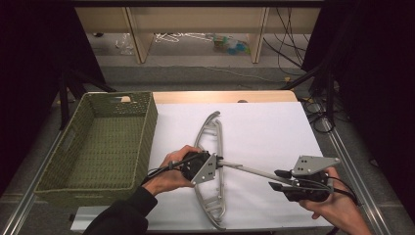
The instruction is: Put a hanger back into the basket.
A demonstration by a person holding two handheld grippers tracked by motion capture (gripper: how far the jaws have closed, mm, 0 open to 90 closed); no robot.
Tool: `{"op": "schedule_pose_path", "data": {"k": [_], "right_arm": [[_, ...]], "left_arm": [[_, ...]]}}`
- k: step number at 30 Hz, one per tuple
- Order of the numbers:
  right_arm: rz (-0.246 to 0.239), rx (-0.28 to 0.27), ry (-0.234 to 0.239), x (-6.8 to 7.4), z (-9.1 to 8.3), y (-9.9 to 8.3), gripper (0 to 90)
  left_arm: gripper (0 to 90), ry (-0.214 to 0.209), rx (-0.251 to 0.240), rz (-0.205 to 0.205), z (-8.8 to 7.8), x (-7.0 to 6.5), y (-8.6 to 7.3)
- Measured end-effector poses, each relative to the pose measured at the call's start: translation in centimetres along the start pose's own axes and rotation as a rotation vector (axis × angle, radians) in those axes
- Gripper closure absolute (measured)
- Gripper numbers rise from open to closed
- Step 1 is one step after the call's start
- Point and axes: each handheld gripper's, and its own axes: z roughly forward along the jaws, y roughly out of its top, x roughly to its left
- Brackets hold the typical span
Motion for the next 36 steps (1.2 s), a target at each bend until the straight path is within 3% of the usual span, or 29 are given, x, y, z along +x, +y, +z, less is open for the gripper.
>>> {"op": "schedule_pose_path", "data": {"k": [4,5,7,10,12,14,16,21,22,28,33,36], "right_arm": [[-0.013,-0.008,-0.034,0.1,-0.2,0.7,51.3],[0.008,-0.057,-0.083,0.0,-0.4,1.2,44.2],[0.011,-0.071,-0.092,-0.1,-0.4,1.3,42.6],[0.011,-0.199,-0.167,-0.3,-1.2,2.4,37.9],[0.017,-0.251,-0.190,-0.3,-1.6,2.8,36.3],[0.037,-0.320,-0.197,-0.2,-2.3,3.4,35.4],[0.049,-0.362,-0.192,0.0,-2.5,3.8,35.2],[0.038,-0.360,-0.152,1.2,-2.2,4.1,33.9],[0.042,-0.345,-0.126,1.4,-2.1,4.1,33.7],[0.040,-0.299,-0.091,2.0,-0.7,3.3,33.6],[0.050,-0.276,-0.069,2.2,0.4,2.3,33.6],[0.071,-0.253,-0.047,2.5,1.2,1.8,33.6]], "left_arm": [[77.2,-0.001,0.026,-0.058,-0.6,0.4,0.5],[77.5,0.007,0.033,-0.084,-0.9,0.6,0.6],[77.8,-0.001,0.043,-0.108,-1.5,1.1,0.7],[79.4,0.015,0.058,-0.168,-2.3,1.8,0.6],[79.5,0.022,0.054,-0.220,-2.7,2.2,0.3],[79.4,0.033,0.075,-0.238,-3.0,2.6,-0.1],[79.5,0.038,0.073,-0.295,-3.4,2.9,-0.4],[79.4,0.021,0.089,-0.439,-4.5,3.7,-1.0],[79.5,0.021,0.085,-0.464,-4.6,3.8,-1.1],[79.4,0.010,0.049,-0.668,-6.5,4.6,-2.1],[79.4,0.017,-0.004,-0.763,-8.4,4.8,-2.5],[79.4,0.013,-0.034,-0.790,-9.8,4.8,-2.3]]}}
